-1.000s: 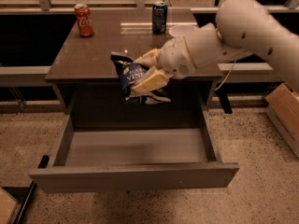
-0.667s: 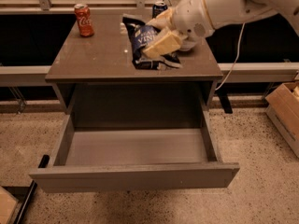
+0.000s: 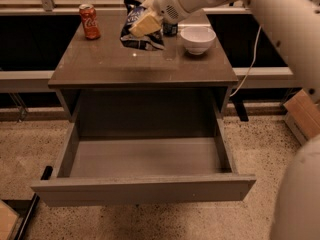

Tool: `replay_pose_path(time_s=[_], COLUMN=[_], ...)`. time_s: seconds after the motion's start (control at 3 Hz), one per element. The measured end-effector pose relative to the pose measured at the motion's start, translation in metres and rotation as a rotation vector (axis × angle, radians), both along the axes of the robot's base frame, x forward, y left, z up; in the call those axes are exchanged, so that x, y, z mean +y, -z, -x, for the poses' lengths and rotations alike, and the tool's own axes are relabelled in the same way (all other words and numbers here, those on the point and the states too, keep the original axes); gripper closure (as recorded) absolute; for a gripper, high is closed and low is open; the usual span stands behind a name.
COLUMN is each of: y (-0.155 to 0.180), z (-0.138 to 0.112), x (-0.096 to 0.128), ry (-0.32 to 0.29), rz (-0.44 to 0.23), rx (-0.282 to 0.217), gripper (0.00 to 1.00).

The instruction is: Pick blue chip bag from top drawer and place on counter

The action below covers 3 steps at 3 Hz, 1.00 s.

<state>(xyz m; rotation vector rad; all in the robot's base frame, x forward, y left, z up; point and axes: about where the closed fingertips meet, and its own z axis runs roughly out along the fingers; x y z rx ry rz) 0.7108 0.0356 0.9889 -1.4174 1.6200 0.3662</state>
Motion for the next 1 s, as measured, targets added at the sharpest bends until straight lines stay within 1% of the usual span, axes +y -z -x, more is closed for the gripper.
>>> replay_pose_path(time_s=[0.33, 0.67, 1.0], y=[0.045, 0.086, 0.087], z=[-0.039, -0.067, -0.065], x=[0.034, 0.059, 0.061], ry=[0.039, 0.059, 0.052], rz=[-0.029, -0.035, -0.033], rx=[0.038, 0.077, 0.08], gripper=[1.0, 0.82, 0.59])
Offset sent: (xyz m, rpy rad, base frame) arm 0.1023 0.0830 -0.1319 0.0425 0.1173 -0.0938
